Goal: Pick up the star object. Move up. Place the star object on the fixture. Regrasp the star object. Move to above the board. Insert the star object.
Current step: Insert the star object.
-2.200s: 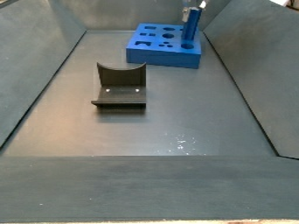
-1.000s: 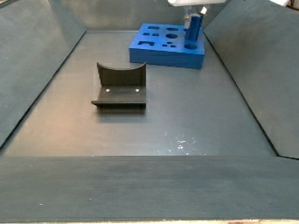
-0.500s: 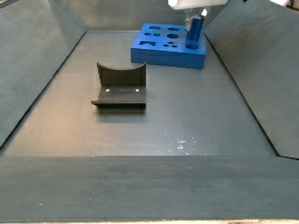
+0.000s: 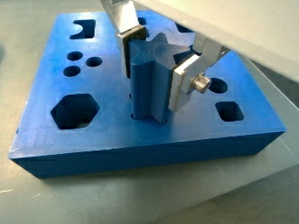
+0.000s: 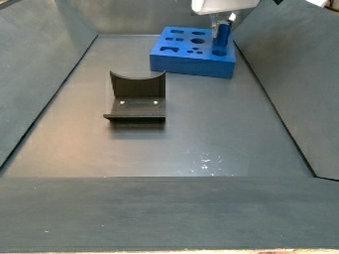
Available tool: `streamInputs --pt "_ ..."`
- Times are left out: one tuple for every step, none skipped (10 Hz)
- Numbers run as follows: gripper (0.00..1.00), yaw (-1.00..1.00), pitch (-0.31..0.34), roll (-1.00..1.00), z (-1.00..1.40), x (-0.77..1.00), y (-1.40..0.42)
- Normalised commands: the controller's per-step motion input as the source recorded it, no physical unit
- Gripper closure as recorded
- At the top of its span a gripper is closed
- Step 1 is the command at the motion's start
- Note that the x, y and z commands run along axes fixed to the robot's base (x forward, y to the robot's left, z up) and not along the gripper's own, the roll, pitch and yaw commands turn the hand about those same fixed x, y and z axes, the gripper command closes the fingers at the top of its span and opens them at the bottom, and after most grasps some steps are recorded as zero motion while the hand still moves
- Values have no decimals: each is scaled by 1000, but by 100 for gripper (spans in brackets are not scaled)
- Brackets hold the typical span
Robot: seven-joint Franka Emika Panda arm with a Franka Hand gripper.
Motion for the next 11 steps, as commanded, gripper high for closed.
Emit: streamInputs --pt "100 0 0 14 -1000 46 0" --pt "100 0 0 11 -1000 46 0" --pt "100 0 0 9 -1000 46 0" --pt "100 0 0 9 -1000 103 0" --pt "100 0 0 6 -1000 123 0" --pt "100 0 0 3 -1000 134 0" --pt "100 0 0 3 -1000 146 0" --pt "100 0 0 3 -1000 146 0" --pt "100 0 -6 0 -1000 366 0" --pt "100 0 0 -11 0 0 0" --pt "100 14 0 0 0 0 -34"
